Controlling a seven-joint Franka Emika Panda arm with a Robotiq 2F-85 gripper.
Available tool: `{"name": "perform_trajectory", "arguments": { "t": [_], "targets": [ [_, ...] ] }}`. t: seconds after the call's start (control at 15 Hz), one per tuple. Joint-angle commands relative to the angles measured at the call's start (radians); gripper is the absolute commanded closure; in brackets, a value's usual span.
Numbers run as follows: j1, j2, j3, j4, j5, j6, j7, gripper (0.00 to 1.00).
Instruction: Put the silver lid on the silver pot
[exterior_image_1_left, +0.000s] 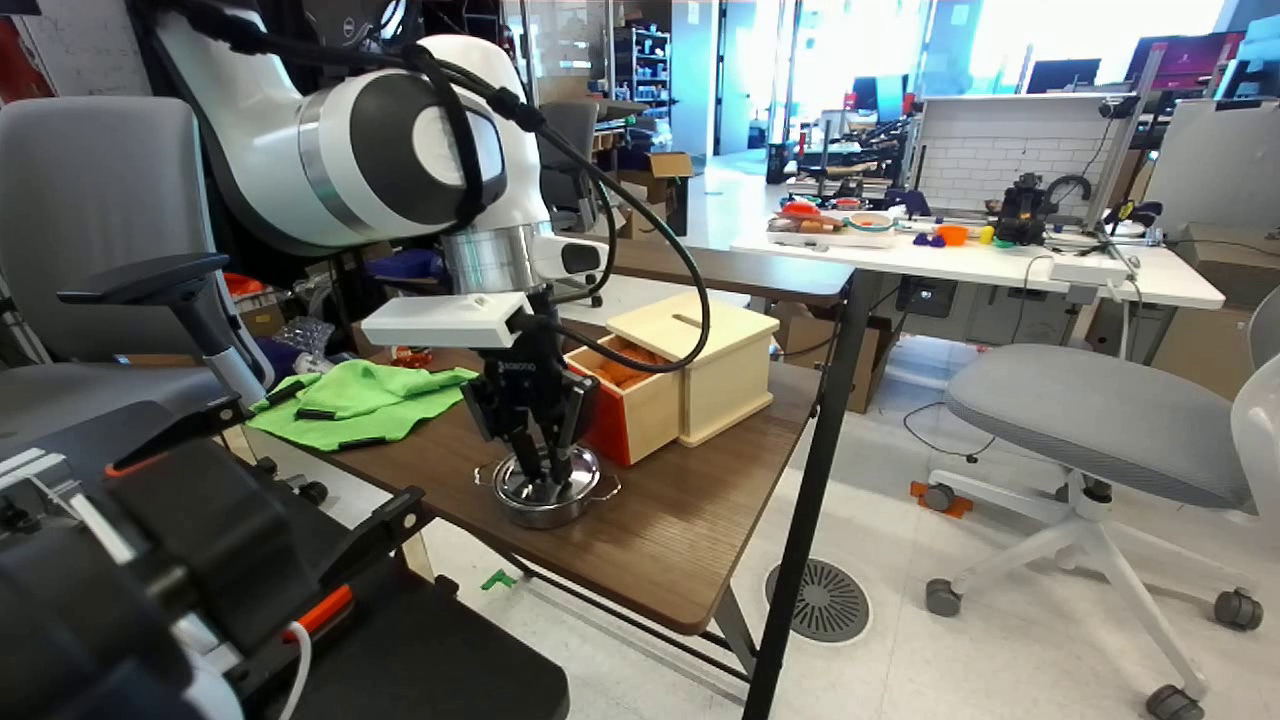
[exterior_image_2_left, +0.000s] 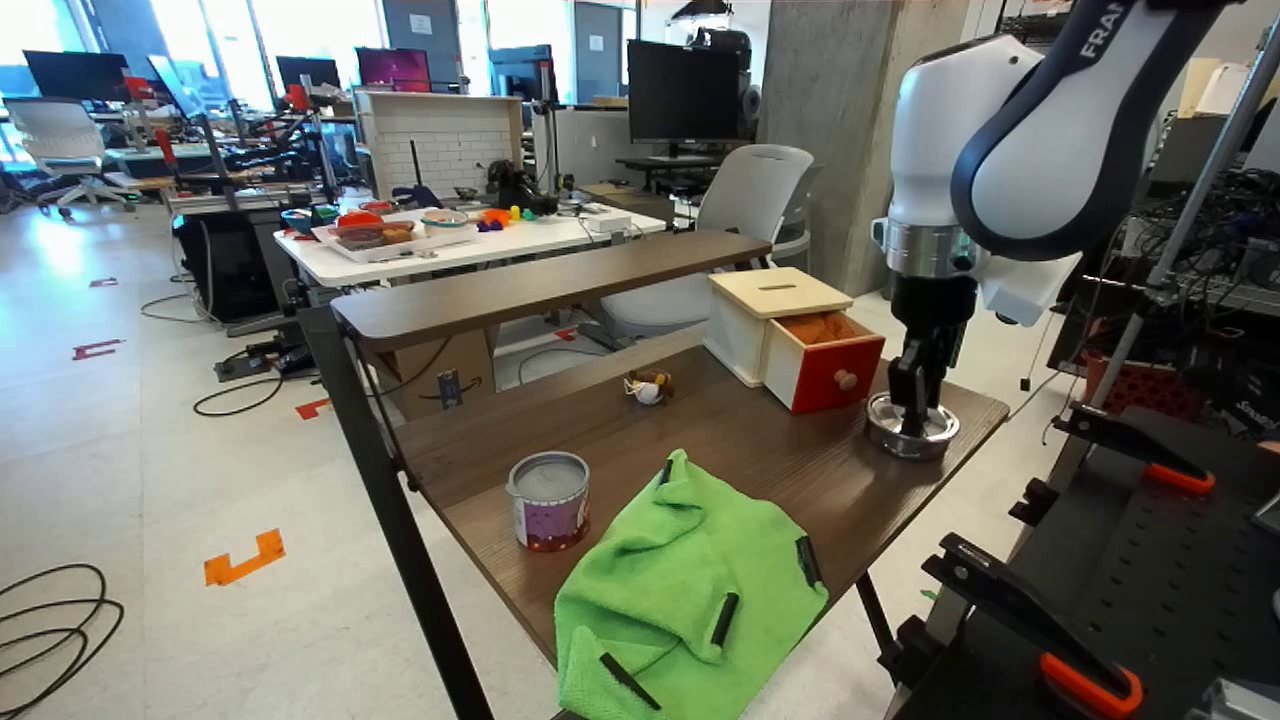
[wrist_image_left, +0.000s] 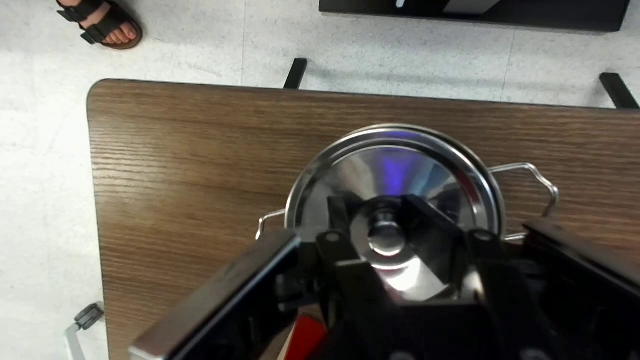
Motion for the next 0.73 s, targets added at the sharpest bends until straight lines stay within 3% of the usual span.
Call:
{"name": "perform_trajectory", "arguments": {
  "t": [0.0, 0.27, 0.47, 0.53, 0.6, 0.67],
  "targets": [
    [-0.005, -0.046, 0.009, -0.034, 0.008, 0.001, -0.022, 0.32],
    [-0.044, -0.154, 0.056, -0.105, 0.031, 0.005, -0.081, 0.02],
    [-0.094, -0.279, 0.119, -0.183, 0.074, 0.014, -0.146, 0.0],
    [-0.061, -0.301, 0.085, -0.188, 0.024, -0.016, -0.148, 0.0],
    [-0.052, -0.205, 0.081, -0.118, 0.04, -0.005, -0.108, 0.0],
    [-0.054, -0.241, 0.082, -0.139, 0.035, -0.009, -0.119, 0.0]
  ]
}}
